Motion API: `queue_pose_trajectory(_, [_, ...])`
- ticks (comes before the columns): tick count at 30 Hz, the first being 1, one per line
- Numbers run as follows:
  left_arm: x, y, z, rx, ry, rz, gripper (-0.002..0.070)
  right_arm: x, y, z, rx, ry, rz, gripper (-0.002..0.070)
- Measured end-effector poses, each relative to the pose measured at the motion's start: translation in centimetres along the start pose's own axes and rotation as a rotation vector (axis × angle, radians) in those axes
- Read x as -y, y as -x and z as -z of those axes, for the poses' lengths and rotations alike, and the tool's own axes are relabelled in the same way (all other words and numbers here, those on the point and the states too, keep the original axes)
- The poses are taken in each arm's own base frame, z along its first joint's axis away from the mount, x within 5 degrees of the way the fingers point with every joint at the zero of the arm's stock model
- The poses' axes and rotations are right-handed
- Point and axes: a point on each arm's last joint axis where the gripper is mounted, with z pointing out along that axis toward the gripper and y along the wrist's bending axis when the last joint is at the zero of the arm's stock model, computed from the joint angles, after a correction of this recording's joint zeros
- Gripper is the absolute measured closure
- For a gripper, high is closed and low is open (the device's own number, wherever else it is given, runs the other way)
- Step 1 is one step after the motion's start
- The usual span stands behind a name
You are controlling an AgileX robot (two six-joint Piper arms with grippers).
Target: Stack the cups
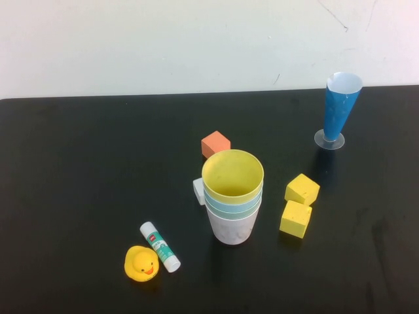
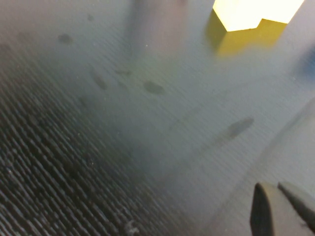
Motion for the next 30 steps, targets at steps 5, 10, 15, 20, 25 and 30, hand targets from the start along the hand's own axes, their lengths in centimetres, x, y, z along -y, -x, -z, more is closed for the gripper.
queue_pose_trajectory(5, [0.0, 0.0, 0.0, 0.0, 0.0, -0.006, 0.0676, 0.0, 0.0, 0.0, 0.0, 0.0, 0.0, 0.0678])
queue_pose_trajectory(10, [0.0, 0.0, 0.0, 0.0, 0.0, -0.008, 0.0676, 0.0, 0.0, 0.0, 0.0, 0.0, 0.0, 0.0678])
queue_pose_trajectory(15, [0.0, 0.0, 0.0, 0.0, 0.0, -0.009, 0.0676, 0.0, 0.0, 0.0, 0.0, 0.0, 0.0, 0.0678])
queue_pose_trajectory(20, [0.0, 0.0, 0.0, 0.0, 0.0, -0.009, 0.0676, 0.0, 0.0, 0.0, 0.0, 0.0, 0.0, 0.0678])
queue_pose_trajectory(25, [0.0, 0.0, 0.0, -0.002, 0.0, -0.009, 0.0676, 0.1, 0.0, 0.4, 0.029, -0.028, -0.01, 0.0678])
queue_pose_trajectory(30, [0.0, 0.0, 0.0, -0.002, 0.0, -0.009, 0.0676, 0.6, -0.3, 1.6, 0.101, -0.155, -0.11, 0.0678])
